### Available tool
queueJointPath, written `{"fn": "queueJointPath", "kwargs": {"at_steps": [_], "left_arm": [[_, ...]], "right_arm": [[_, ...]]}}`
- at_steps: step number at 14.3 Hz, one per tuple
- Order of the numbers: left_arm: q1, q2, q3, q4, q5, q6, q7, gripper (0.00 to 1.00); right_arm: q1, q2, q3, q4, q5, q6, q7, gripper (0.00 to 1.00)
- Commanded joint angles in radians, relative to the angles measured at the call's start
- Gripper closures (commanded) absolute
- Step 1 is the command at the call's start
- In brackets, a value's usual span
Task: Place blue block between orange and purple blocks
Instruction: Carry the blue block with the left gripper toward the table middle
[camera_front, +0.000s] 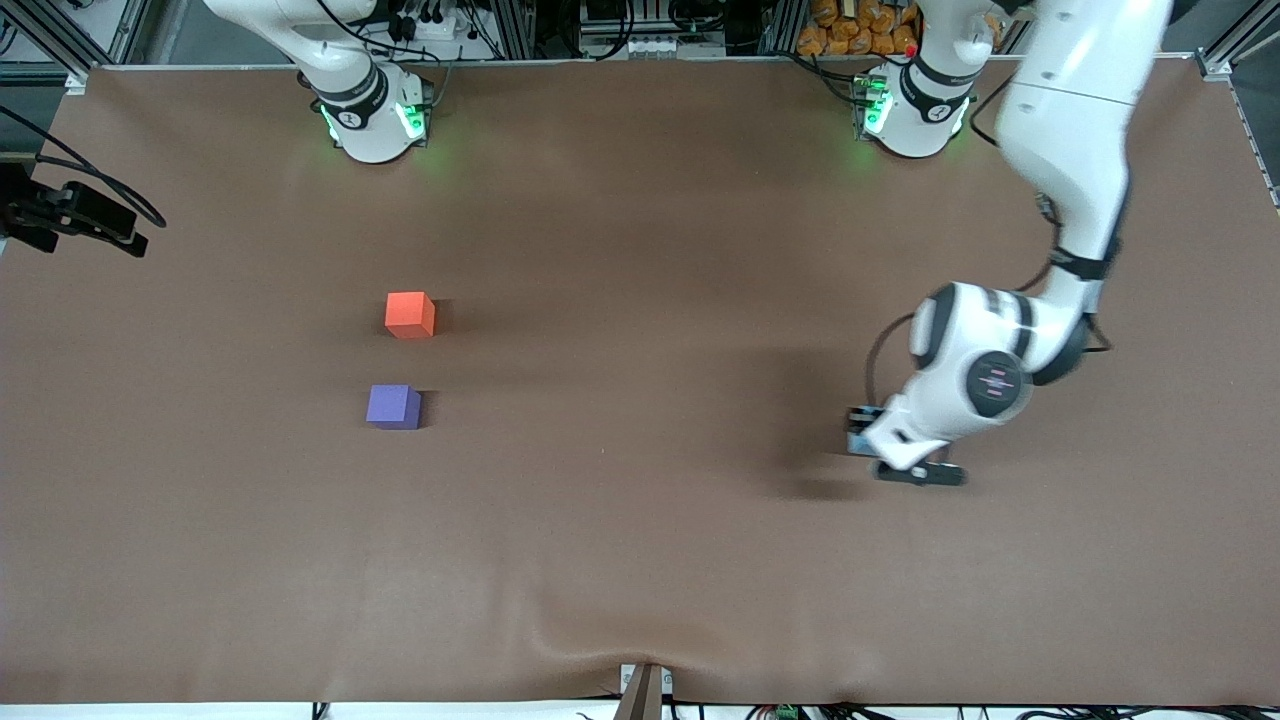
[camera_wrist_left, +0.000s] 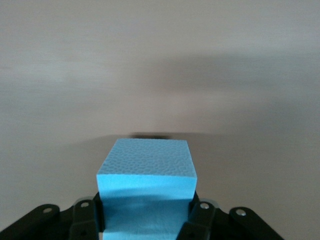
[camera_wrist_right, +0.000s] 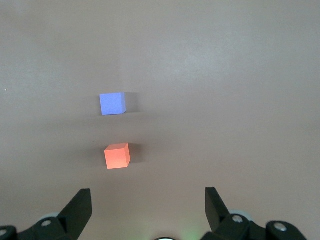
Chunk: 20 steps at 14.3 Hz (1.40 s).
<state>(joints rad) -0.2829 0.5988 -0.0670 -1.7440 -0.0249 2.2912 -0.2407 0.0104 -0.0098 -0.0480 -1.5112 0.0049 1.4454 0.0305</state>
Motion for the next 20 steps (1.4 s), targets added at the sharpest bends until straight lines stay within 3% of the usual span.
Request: {"fn": "queueJointPath", "kwargs": {"at_steps": [1,4,7,12,13,14,15,20], "left_arm": [[-0.171,-0.028,0.010,0.044,-0.012,-0.016,-0.199,0.69],[-0.359,0.007,0.009,0.122,-0.015,-0.021,-0.440,0.67],[-0.517,0.093,0.010,0.221,-0.076,-0.021,-0.564,0.67],[-0.605,0.222,0.016,0.349,-0.084,-0.018,-0.643,0.59],[-0.605,0.226,0.016,0.351,-0.081,-0.016,-0.644,0.47],[-0.608,0.226,0.018,0.351,-0.079,-0.016,-0.644,0.15],[-0.608,0.226,0.018,0.350,-0.078,-0.016,-0.643,0.00],[-0.576,0.109,0.035,0.351,-0.076,-0.021,-0.637,0.00]], "right_arm": [[-0.018,-0.003,0.014,0.000,-0.002,-0.002,-0.007,0.00],[-0.018,-0.003,0.014,-0.001,-0.002,-0.002,-0.007,0.00],[-0.018,-0.002,0.014,-0.001,-0.002,-0.002,-0.007,0.00],[-0.020,-0.003,0.014,-0.001,-0.002,-0.002,-0.007,0.00],[-0.020,-0.001,0.014,-0.001,-0.002,-0.003,-0.007,0.00],[-0.020,-0.001,0.014,-0.001,-0.002,0.000,-0.007,0.00],[-0.017,-0.002,0.014,-0.001,-0.002,0.001,-0.007,0.00],[-0.014,0.001,0.014,-0.001,-0.002,-0.002,-0.007,0.00]]}}
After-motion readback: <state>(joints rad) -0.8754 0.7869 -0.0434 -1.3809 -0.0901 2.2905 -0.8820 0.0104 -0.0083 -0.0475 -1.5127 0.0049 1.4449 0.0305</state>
